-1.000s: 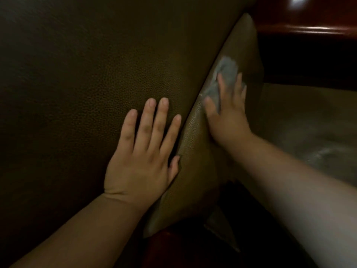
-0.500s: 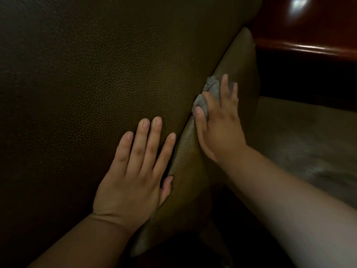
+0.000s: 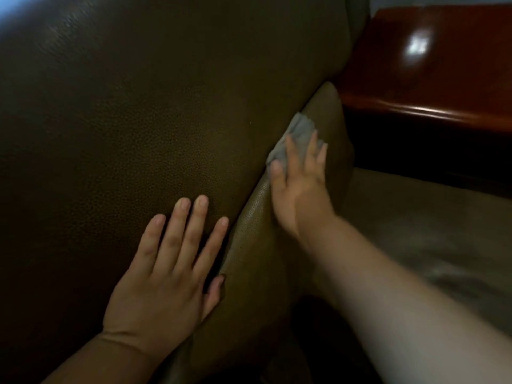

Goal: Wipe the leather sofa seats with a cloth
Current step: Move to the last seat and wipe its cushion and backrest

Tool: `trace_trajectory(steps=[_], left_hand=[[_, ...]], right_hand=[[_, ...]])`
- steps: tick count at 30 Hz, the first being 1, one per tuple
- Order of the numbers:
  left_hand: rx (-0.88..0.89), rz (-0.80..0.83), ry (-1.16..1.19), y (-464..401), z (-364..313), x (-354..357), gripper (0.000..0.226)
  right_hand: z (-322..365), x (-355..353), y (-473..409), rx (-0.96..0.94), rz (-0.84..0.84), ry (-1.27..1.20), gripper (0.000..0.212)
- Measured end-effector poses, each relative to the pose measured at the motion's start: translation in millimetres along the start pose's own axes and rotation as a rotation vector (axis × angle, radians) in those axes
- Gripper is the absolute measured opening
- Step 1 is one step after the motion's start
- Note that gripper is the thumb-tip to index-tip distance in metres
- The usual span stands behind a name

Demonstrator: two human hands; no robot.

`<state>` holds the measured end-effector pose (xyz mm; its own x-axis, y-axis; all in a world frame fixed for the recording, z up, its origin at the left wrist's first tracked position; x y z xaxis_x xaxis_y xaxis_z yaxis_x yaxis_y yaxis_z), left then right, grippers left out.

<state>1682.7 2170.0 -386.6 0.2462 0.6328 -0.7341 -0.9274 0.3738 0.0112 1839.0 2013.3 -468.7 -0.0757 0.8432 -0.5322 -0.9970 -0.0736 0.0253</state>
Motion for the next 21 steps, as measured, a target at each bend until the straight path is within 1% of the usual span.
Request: trace_trajectory(steps=[1,3,4,6,7,9,12,14,17,19,21], left_hand=[[0.007,-0.003,0.043,-5,-7,-4,0.081],[0.025,-0.059,0.154,-33,-22,-13,0.077],[0.011,-0.087,0.200,-55,-30,-15,0.076],[-0.062,-0.088,0.248,-97,-33,-12,0.077],[-0.098,-0.074,0.250,-113,-34,-8,0.078],[-0.108,-0.058,0.204,-126,-41,4,0.079],[-0.045,-0.028,0.128,-126,-52,14,0.081],[-0.012,-0.018,0.114,-128,-54,17,0.082],[0.006,-0.012,0.136,-130,-55,19,0.082],[0.003,-0.019,0.155,-130,-55,21,0.082],[-0.005,-0.019,0.165,-131,-56,22,0.083]], right_hand=[[6,10,26,-0.094,0.012,0.029,0.059],[15,26,82,-0.375,0.047,0.125,0.060],[6,29,98,-0.410,0.125,0.133,0.065],[-16,21,84,-0.325,0.282,0.094,0.067],[-25,10,64,-0.285,0.263,0.112,0.065],[-38,-13,4,-0.196,0.133,0.094,0.063],[-38,-47,-90,-0.101,0.008,0.006,0.060],[-34,-53,-117,-0.069,-0.047,-0.049,0.060],[-34,-39,-86,-0.041,-0.082,-0.155,0.058],[-32,-23,-44,-0.084,-0.053,-0.170,0.058],[-39,-21,-40,-0.108,-0.043,-0.166,0.058]])
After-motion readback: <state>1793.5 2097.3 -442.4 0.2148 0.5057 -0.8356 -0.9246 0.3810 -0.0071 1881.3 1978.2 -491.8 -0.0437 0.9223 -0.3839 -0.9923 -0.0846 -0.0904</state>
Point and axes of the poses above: each hand's wrist, its own y-axis away from the middle knuckle, its own x-axis out of the palm, z = x × y, the point moved 6 cm from there along -y, towards the middle knuckle, and after that the axes turned 6 degrees about -y, right-handed, at the moved point
